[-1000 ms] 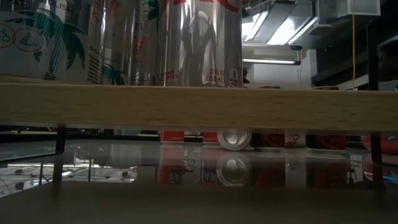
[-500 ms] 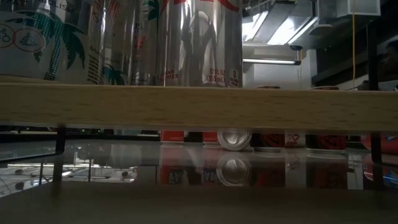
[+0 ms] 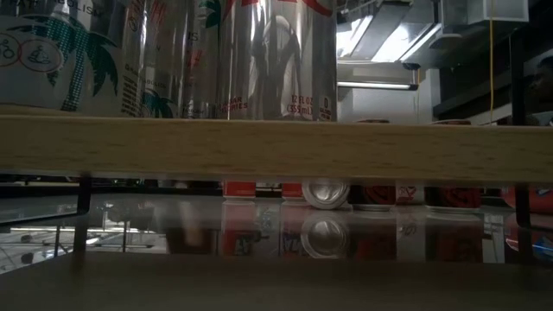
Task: Place canned beverage on shelf
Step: Put the left silver soda can on the shelf
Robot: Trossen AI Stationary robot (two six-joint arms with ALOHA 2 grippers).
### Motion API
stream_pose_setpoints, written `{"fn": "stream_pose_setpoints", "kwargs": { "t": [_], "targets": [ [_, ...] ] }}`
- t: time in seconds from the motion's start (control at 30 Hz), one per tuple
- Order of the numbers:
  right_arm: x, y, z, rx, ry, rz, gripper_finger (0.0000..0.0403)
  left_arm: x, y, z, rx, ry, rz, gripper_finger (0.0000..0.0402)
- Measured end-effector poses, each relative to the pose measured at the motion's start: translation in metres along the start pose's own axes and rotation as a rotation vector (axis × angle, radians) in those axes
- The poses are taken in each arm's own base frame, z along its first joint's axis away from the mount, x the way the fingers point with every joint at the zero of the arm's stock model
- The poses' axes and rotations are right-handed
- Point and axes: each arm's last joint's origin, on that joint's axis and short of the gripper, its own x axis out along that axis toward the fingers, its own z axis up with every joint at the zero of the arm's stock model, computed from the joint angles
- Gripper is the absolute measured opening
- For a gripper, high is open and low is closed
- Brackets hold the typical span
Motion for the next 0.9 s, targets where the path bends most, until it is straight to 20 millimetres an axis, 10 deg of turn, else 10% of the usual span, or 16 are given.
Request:
{"fn": "stream_pose_setpoints", "kwargs": {
  "t": [0.9],
  "targets": [
    [0.0, 0.0, 0.0, 0.0, 0.0, 0.001, 0.0381, 0.0, 0.0, 0.0, 0.0, 0.0, 0.0, 0.0359]
  ]
}}
